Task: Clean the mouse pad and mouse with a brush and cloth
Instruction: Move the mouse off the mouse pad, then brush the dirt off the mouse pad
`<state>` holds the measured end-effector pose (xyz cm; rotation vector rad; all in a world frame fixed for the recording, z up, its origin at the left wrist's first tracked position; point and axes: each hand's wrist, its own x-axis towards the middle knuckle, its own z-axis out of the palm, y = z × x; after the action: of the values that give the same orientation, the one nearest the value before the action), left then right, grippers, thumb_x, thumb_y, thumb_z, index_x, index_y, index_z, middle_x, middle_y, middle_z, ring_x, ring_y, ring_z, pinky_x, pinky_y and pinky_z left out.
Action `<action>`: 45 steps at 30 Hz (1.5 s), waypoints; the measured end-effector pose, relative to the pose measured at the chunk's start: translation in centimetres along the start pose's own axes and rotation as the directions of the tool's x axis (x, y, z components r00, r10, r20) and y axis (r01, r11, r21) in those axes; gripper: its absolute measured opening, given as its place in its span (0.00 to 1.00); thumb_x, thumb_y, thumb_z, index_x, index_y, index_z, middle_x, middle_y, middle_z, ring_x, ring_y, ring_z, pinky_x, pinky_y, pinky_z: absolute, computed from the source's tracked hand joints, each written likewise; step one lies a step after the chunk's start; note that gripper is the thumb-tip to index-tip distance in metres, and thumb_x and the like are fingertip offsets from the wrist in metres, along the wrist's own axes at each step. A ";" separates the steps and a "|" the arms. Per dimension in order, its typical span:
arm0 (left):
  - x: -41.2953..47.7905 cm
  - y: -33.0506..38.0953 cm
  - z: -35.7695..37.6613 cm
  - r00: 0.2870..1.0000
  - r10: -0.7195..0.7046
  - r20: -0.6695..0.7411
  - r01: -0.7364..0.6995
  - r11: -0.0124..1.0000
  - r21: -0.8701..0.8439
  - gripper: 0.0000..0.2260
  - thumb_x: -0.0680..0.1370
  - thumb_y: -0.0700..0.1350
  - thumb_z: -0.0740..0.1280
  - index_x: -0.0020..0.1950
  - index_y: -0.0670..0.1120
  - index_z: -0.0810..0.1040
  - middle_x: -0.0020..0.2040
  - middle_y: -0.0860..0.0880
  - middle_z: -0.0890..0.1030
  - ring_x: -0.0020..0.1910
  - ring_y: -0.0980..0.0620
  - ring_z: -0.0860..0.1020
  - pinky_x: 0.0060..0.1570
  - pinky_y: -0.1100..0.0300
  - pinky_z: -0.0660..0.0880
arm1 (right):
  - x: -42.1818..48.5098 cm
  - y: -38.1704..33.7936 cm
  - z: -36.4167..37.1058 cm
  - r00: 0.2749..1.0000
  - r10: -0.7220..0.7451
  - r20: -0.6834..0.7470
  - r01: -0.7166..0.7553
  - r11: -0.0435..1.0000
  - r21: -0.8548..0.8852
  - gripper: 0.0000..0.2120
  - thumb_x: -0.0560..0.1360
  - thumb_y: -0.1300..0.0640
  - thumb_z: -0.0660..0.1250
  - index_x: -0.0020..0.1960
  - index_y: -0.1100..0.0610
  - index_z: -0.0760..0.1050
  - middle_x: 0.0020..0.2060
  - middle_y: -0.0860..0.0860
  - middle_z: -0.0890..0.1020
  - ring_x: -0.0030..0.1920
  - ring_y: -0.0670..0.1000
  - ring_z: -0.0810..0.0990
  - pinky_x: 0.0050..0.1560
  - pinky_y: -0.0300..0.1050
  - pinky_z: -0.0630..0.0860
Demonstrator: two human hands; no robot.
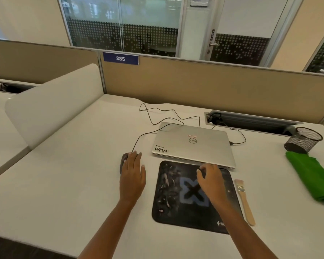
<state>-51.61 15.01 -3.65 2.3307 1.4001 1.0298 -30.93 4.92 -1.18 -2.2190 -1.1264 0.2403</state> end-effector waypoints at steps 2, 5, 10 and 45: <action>-0.4 1.8 0.7 0.999 0.044 0.020 -0.044 0.999 -0.009 0.18 0.77 0.36 0.64 0.67 0.35 0.71 0.67 0.36 0.72 0.69 0.36 0.68 0.66 0.45 0.66 | -0.5 2.1 -1.2 0.999 0.039 -0.027 -0.040 0.999 -0.025 0.09 0.77 0.58 0.62 0.55 0.61 0.73 0.55 0.59 0.76 0.55 0.55 0.75 0.55 0.42 0.71; -1.1 4.1 2.0 0.990 0.080 0.118 -0.078 0.997 -0.017 0.20 0.80 0.41 0.60 0.71 0.40 0.65 0.73 0.41 0.65 0.74 0.42 0.60 0.71 0.55 0.55 | -1.4 5.0 -2.8 0.993 0.105 -0.054 -0.109 0.991 -0.077 0.10 0.77 0.58 0.61 0.56 0.61 0.73 0.55 0.58 0.76 0.55 0.54 0.75 0.54 0.40 0.72; -2.0 7.5 4.7 0.947 0.081 0.310 -0.068 0.996 -0.052 0.22 0.82 0.48 0.54 0.75 0.45 0.56 0.77 0.47 0.55 0.77 0.49 0.52 0.73 0.62 0.46 | -2.5 8.6 -5.0 0.983 0.166 -0.083 -0.175 0.978 -0.113 0.13 0.78 0.57 0.60 0.60 0.60 0.72 0.58 0.58 0.75 0.57 0.55 0.74 0.57 0.44 0.73; -1.9 11.4 11.5 0.805 0.088 0.587 -0.238 0.954 0.182 0.23 0.82 0.51 0.51 0.76 0.46 0.53 0.78 0.46 0.51 0.77 0.47 0.51 0.75 0.54 0.49 | 0.8 11.7 -8.8 0.955 0.232 0.188 -0.267 0.944 0.193 0.09 0.78 0.55 0.59 0.54 0.60 0.71 0.40 0.55 0.78 0.30 0.46 0.75 0.30 0.35 0.71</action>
<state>-36.66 9.30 -6.89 2.6567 1.1376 0.1258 -18.96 -3.56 -1.35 -2.1711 -0.8504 0.6322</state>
